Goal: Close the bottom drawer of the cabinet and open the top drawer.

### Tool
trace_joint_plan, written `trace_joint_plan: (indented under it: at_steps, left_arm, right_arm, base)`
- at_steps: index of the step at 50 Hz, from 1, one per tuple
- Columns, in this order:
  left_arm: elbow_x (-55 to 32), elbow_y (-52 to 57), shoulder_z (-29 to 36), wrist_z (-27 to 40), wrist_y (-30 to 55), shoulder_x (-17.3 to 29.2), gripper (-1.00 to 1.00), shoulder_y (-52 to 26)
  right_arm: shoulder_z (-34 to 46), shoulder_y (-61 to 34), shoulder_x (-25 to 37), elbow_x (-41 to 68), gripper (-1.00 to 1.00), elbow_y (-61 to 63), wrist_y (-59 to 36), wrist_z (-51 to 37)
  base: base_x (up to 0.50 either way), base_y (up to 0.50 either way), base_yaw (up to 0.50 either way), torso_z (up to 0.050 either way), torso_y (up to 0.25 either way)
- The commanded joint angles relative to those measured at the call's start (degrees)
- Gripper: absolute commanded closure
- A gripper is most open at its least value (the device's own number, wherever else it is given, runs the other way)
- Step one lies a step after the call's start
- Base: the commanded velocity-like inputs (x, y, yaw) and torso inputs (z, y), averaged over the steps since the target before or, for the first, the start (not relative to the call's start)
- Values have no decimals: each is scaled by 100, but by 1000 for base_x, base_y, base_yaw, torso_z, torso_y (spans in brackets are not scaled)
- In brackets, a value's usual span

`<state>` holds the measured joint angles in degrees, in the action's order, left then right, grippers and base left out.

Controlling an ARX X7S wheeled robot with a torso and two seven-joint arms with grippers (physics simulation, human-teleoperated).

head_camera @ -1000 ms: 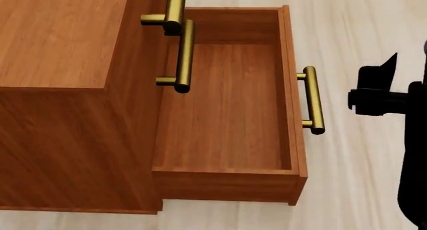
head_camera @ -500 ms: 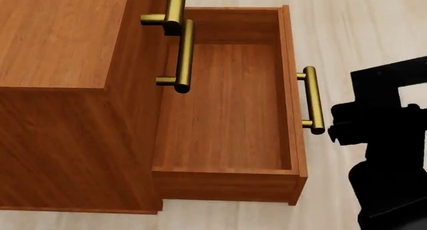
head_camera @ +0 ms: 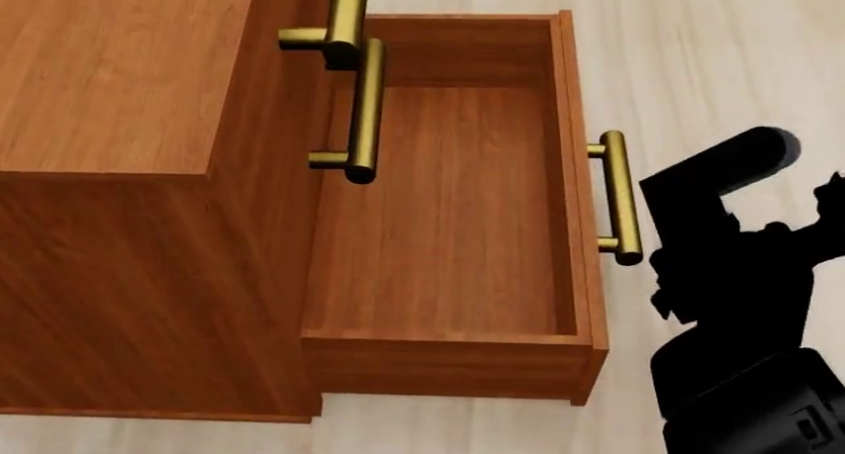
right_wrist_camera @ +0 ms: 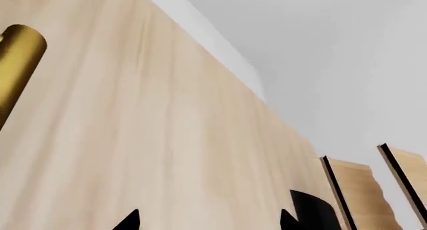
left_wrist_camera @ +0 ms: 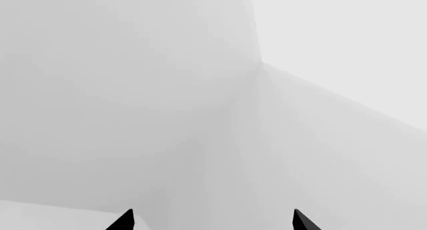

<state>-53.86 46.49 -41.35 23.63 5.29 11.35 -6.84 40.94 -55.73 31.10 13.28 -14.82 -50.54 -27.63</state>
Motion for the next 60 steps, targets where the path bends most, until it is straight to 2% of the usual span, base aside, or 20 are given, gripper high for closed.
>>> trace_joint_plan:
  at_steps: [1,5,29,38,44,60]
  left_arm:
    - [20,-2,21,-10,-61,0,-100,22]
    - [9,9,21,10,-71,14,-100,24]
    - [-7,-23,62,22,-158,47,-100,58]
    - [-13,-28,76,34,-185,61,-100,71]
    - [-28,-20,79,53,-200,72,-100,83]
    - [-70,-41,95,31,-272,82,-100,111]
  right_arm:
    - [262,-162,-144,-71,-100,-345,-205,201]
    - [329,-189,-175,56,-100,-355,-102,524]
    - [181,-170,-453,549,-100,-160,-122,1002]
    - [454,-239,-583,519,-100,-63,-194,1187]
    - [367,-226,-672,732,-100,20,-137,1394]
    - [643,-633,-1257,817,-100,-202,-94,1821]
  base:
    - [0,0,0,0,0]
    - [0,0,0,0,0]
    - [0,0,0,0,0]
    - [0,0,0,0,0]
    - [0,0,1,0,0]
    - [0,0,1,0,0]
